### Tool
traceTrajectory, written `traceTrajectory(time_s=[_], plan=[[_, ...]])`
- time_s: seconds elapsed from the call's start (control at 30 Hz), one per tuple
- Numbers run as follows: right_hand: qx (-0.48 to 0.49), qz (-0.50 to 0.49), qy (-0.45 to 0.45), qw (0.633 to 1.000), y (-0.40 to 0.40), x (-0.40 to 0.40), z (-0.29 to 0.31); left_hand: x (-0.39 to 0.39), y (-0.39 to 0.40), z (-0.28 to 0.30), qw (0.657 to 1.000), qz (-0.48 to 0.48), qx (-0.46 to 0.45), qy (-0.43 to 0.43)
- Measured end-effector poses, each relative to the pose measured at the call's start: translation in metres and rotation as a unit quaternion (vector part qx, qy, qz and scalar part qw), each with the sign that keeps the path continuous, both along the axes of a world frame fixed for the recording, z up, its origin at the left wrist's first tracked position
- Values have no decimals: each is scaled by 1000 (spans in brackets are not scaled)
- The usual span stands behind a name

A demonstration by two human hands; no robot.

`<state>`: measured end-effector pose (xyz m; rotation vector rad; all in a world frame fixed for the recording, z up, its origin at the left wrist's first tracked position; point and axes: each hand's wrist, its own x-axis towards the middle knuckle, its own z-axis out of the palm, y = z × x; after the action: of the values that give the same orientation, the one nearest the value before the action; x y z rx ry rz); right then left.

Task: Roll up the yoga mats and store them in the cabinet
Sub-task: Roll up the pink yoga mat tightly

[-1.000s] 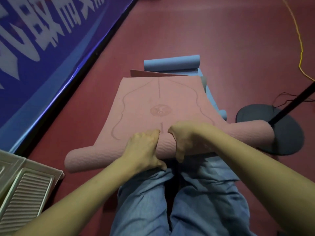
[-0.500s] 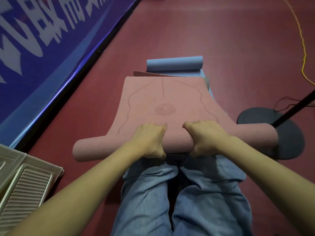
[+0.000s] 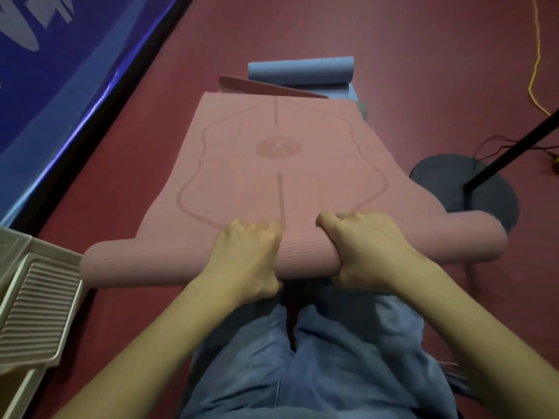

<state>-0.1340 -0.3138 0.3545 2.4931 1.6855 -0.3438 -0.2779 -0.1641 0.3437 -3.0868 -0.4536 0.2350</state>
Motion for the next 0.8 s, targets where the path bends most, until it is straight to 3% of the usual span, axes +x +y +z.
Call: traceTrajectory(time_s=[0.13,0.27,0.43,0.6,0.7,0.8], plan=[[-57,17,54,997,-19,-26,4,-28,-19,3,996,-18,-35,83],[-103,17,83,991,2,-12,10,-20,-4,-1,992,22,-89,92],[-178,22,185,966,35,9,16,-16,8,-7,995,-6,-93,41],[-193,-2,271,943,42,28,9,-22,-3,-19,996,-68,7,-50],[-187,3,262,947,44,25,6,-22,-2,-31,997,-52,19,-52],[-152,-15,218,964,37,23,9,-11,7,-23,999,-43,-5,1]])
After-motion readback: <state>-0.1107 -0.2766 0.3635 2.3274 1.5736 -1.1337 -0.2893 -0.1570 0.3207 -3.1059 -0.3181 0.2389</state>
